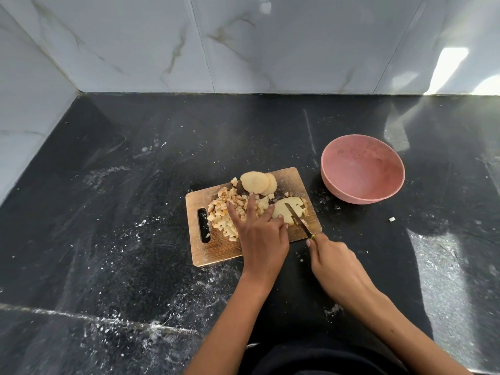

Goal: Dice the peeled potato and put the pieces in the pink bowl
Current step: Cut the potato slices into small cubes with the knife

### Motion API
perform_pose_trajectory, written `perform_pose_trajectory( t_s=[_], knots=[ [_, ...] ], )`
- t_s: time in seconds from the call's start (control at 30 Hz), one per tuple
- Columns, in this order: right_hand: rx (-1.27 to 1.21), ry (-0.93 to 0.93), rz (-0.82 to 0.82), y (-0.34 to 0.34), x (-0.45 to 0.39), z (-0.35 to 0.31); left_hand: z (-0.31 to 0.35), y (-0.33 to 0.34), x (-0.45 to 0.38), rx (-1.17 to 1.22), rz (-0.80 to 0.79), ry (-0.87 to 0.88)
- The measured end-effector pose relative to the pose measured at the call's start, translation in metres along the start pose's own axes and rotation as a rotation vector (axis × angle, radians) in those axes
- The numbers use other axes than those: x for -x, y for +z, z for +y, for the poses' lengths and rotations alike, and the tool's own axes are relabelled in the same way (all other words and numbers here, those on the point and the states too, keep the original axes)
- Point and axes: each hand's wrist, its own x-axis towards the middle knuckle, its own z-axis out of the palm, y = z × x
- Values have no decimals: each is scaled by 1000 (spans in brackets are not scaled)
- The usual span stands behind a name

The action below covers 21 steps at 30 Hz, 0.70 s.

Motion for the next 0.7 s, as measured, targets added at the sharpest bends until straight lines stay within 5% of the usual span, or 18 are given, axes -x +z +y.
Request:
perform_pose_trajectory(
  t_s=[0.7],
  knots=[
    [204,98,-100,12,-26,-21,-1,5,0,13,31,15]
  ],
)
